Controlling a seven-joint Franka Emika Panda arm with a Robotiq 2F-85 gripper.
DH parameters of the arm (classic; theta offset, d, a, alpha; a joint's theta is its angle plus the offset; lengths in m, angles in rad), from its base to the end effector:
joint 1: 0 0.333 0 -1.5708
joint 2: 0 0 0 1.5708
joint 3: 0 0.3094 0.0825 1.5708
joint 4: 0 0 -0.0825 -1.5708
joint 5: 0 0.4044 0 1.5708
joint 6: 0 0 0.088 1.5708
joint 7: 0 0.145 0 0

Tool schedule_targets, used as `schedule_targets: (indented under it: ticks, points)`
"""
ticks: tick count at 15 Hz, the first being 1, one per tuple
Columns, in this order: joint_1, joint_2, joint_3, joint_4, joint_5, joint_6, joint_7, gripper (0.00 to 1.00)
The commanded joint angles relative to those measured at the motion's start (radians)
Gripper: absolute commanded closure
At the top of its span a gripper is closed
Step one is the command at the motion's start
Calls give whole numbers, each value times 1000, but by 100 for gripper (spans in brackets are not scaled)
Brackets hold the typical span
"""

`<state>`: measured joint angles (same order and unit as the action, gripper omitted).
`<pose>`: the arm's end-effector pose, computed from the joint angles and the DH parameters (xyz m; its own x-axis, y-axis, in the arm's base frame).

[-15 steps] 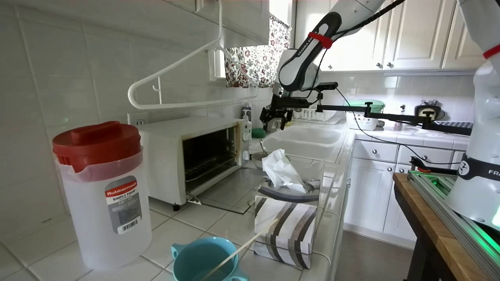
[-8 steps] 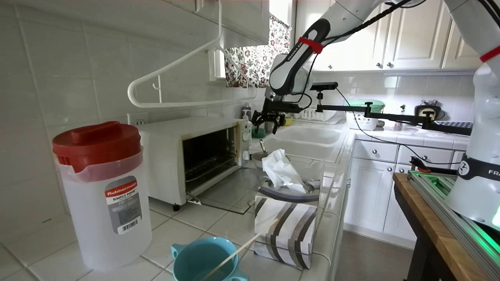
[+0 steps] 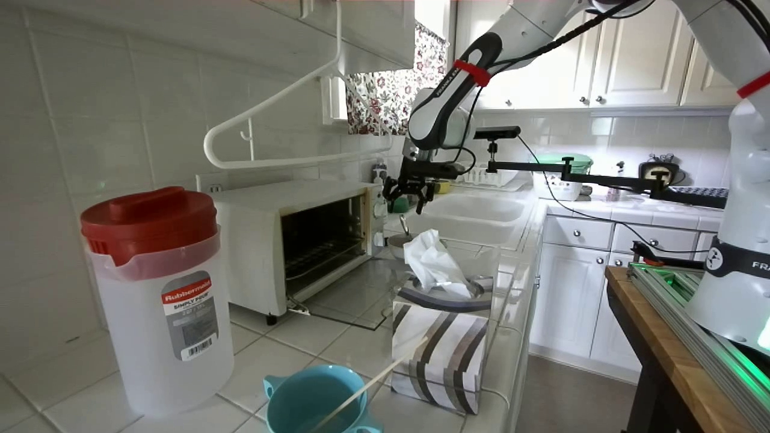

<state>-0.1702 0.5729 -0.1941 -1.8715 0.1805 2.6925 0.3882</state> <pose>0.6381 -0.2416 0.1791 0.6233 -0.7456 0.2357 -0.7451 -0.6578 -0.1104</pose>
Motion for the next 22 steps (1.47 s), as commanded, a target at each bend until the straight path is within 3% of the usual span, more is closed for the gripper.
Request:
schedule_targets:
  ticks: [1,11,12,14,22]
  points:
    - [-3,29,10,34,28,-25,4,0]
    - [1,65,21,45,36,-16,4,2]
    - [1,65,21,45,35,-15,4,27]
    - [3,65,19,45,34,-12,5,29]
    - [7,66,17,45,31,-7,5,90]
